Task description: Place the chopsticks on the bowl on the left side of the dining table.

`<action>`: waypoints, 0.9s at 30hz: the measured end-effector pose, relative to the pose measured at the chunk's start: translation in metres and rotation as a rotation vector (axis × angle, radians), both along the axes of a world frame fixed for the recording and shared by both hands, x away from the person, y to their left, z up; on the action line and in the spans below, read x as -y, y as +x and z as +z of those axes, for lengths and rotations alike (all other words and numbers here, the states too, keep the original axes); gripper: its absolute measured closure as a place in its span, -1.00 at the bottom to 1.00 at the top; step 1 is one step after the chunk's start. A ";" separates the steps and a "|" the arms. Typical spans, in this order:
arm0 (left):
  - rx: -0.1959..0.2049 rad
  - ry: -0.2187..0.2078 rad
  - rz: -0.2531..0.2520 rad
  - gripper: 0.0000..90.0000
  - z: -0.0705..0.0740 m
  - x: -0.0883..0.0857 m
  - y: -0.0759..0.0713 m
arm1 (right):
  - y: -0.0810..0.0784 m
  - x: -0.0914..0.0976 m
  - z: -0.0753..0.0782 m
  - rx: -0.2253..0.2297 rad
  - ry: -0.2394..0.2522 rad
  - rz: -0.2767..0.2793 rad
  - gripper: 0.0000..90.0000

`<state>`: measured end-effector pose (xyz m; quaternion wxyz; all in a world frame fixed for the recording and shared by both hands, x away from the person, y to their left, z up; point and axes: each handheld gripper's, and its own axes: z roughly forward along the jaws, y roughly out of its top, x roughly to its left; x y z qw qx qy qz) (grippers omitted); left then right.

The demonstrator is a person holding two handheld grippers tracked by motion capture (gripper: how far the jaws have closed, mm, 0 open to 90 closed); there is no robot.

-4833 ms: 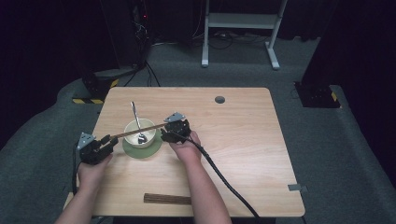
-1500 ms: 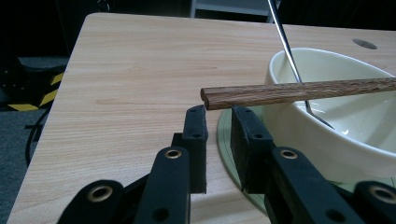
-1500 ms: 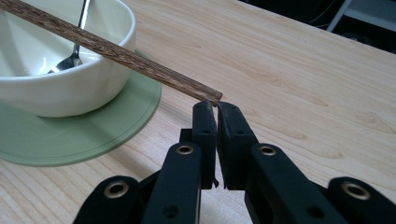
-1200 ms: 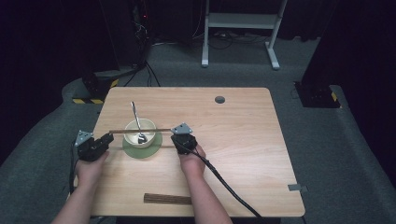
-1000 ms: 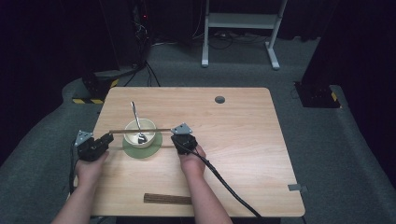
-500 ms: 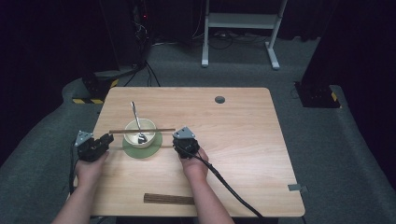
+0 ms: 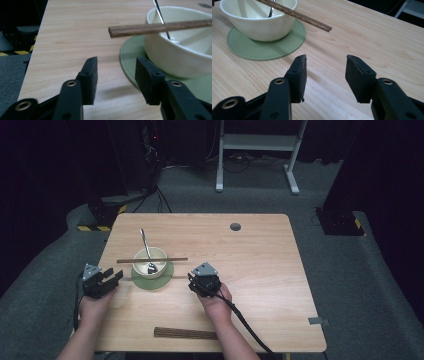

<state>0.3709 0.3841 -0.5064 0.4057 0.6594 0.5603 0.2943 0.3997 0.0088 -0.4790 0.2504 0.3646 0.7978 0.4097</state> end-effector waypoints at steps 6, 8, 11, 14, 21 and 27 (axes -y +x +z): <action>-0.055 0.044 -0.079 -0.08 0.001 0.008 -0.016 | -0.009 0.018 -0.002 -0.014 -0.009 0.006 -0.02; -0.052 0.031 -0.098 -0.09 0.000 0.011 -0.024 | -0.013 0.025 -0.003 -0.022 -0.011 0.000 -0.06; -0.096 0.014 -0.124 -0.14 -0.003 0.016 -0.030 | -0.016 0.038 -0.005 -0.035 -0.007 -0.017 -0.14; -0.135 0.026 -0.148 -0.26 -0.007 0.024 -0.036 | -0.019 0.054 -0.008 -0.046 0.005 -0.040 -0.21; -0.164 0.096 -0.188 -0.42 -0.013 0.045 -0.046 | -0.033 0.113 -0.029 -0.091 -0.039 -0.123 -0.28; -0.192 0.132 -0.218 -0.60 -0.022 0.058 -0.042 | -0.040 0.173 -0.040 -0.133 -0.079 -0.227 -0.30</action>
